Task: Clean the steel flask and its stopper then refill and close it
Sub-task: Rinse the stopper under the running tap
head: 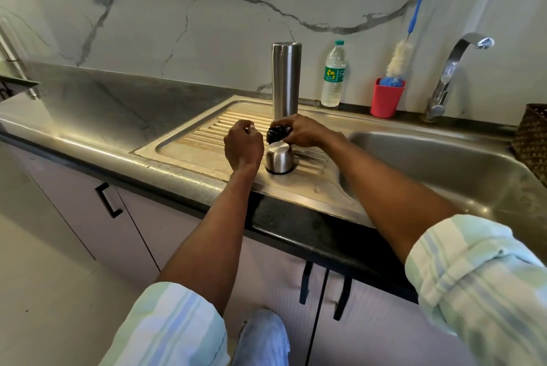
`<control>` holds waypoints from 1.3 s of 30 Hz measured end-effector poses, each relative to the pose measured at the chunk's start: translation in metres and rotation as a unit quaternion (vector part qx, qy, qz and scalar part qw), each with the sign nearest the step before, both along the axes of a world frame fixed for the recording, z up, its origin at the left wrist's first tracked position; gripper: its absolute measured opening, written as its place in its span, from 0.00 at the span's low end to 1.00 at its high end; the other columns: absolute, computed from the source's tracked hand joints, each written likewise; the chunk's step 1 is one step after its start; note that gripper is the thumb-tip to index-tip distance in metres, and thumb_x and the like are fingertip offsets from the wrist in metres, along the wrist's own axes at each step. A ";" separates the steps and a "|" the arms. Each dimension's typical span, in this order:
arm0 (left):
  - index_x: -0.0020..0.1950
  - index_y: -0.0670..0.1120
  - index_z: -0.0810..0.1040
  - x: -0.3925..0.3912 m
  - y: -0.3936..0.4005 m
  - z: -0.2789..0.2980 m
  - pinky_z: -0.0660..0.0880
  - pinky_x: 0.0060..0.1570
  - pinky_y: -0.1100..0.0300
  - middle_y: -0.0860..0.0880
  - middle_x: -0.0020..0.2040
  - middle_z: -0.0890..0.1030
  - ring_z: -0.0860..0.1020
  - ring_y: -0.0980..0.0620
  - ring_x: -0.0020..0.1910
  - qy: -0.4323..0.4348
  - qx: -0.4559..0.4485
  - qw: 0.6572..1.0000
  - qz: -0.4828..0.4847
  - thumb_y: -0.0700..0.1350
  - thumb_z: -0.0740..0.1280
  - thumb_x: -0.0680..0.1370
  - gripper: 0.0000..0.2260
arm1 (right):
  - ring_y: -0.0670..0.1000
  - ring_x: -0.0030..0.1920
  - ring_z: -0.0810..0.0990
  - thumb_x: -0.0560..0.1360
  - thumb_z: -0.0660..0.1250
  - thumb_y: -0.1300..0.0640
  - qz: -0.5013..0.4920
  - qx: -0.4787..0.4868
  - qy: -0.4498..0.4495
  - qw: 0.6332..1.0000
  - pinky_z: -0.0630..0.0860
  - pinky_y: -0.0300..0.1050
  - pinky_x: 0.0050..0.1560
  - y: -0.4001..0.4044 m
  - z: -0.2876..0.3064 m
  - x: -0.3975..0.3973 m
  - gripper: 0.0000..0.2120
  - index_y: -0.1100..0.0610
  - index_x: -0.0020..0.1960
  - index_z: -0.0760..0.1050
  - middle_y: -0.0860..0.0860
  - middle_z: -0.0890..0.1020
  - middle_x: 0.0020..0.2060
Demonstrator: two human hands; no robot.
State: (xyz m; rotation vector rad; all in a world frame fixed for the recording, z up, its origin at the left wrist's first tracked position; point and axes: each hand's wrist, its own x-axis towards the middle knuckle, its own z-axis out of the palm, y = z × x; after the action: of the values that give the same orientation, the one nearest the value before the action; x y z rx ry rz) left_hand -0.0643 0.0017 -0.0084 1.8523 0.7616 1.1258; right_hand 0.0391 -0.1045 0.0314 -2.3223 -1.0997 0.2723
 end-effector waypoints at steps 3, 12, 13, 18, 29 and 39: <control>0.55 0.43 0.83 0.000 0.000 0.000 0.73 0.48 0.59 0.44 0.52 0.85 0.81 0.46 0.52 0.002 0.003 1.000 0.001 0.42 0.63 0.80 0.10 | 0.48 0.56 0.74 0.73 0.72 0.62 -0.014 0.050 0.016 0.999 0.69 0.36 0.49 0.000 -0.006 -0.001 0.23 0.54 0.67 0.74 0.53 0.77 0.62; 0.56 0.43 0.82 -0.007 -0.010 -0.002 0.71 0.45 0.61 0.45 0.49 0.85 0.82 0.47 0.47 -0.057 0.121 0.991 0.025 0.41 0.63 0.81 0.10 | 0.53 0.56 0.79 0.69 0.76 0.61 -0.068 0.194 0.008 0.979 0.75 0.46 0.55 -0.036 -0.010 -0.005 0.20 0.54 0.59 0.77 0.51 0.80 0.55; 0.56 0.43 0.82 -0.008 -0.015 -0.002 0.71 0.45 0.62 0.45 0.49 0.85 0.82 0.46 0.47 -0.067 0.141 0.988 0.017 0.41 0.63 0.80 0.10 | 0.54 0.56 0.79 0.69 0.76 0.62 -0.078 0.210 0.015 0.975 0.77 0.49 0.56 -0.046 -0.009 -0.002 0.21 0.55 0.60 0.77 0.51 0.80 0.55; 0.53 0.43 0.83 0.007 -0.070 0.011 0.71 0.42 0.57 0.43 0.49 0.84 0.82 0.40 0.44 -0.084 0.235 0.966 -0.071 0.41 0.62 0.78 0.10 | 0.54 0.52 0.79 0.71 0.74 0.66 -0.157 0.287 0.083 0.941 0.81 0.48 0.45 -0.116 -0.008 0.010 0.23 0.61 0.65 0.72 0.56 0.78 0.56; 0.59 0.45 0.82 0.135 -0.229 0.000 0.73 0.52 0.53 0.42 0.55 0.84 0.80 0.41 0.55 0.078 0.203 0.934 -0.282 0.42 0.63 0.79 0.12 | 0.51 0.36 0.76 0.71 0.66 0.73 -0.394 0.537 0.194 0.720 0.76 0.44 0.35 -0.269 -0.009 0.061 0.20 0.57 0.56 0.66 0.57 0.76 0.43; 0.65 0.41 0.79 0.263 -0.271 0.014 0.73 0.54 0.58 0.41 0.58 0.83 0.80 0.44 0.57 0.069 0.092 0.902 -0.415 0.44 0.66 0.81 0.15 | 0.51 0.36 0.80 0.72 0.73 0.66 -0.375 0.574 0.217 0.695 0.81 0.43 0.36 -0.285 -0.048 0.098 0.20 0.60 0.58 0.66 0.58 0.79 0.48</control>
State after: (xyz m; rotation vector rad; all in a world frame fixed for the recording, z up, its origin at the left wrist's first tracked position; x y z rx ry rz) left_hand 0.1990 -0.2691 0.0057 2.1053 -0.1103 0.5155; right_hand 0.1371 -0.3897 -0.0162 -1.2249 0.0885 -0.1705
